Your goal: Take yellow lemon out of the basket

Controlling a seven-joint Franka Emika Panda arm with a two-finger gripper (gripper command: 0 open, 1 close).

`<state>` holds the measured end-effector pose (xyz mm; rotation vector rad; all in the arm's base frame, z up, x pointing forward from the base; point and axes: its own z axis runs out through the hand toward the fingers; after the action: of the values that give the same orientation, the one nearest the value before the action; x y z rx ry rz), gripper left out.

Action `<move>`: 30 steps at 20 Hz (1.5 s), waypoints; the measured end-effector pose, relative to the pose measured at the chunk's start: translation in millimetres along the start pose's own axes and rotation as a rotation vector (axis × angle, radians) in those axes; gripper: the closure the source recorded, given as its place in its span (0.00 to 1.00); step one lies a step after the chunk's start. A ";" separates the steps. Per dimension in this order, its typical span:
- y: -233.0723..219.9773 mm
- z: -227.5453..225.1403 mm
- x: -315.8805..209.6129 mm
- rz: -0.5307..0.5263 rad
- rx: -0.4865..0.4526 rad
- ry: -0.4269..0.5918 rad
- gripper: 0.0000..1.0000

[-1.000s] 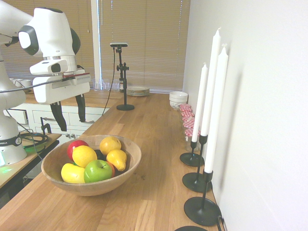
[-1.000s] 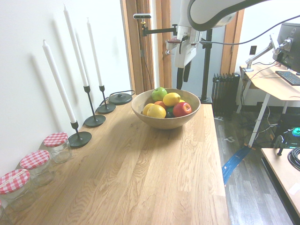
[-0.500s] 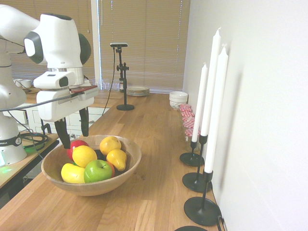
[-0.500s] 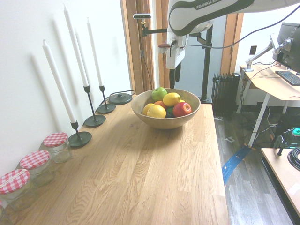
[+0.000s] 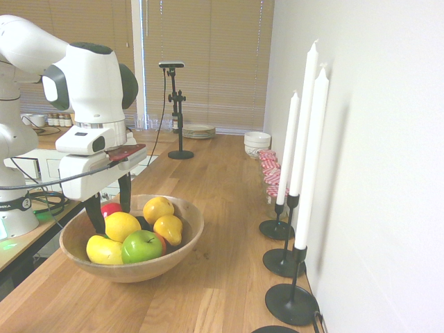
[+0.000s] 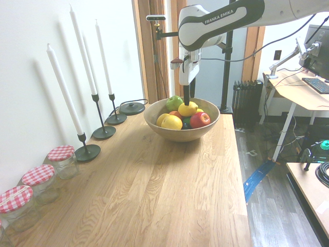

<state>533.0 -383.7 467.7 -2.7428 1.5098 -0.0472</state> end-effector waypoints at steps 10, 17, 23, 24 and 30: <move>-12.9 27.2 -5.6 -0.021 -0.008 -0.018 1.00; -18.9 27.1 -7.8 -0.031 -0.006 -0.016 1.00; -18.9 24.8 -7.6 -0.031 -0.003 -0.012 1.00; -19.1 22.8 -7.5 -0.032 -0.002 -0.008 1.00; -29.7 -43.5 -27.5 -0.062 0.046 0.039 1.00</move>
<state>542.0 -344.3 511.2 -2.7679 1.4132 -0.1357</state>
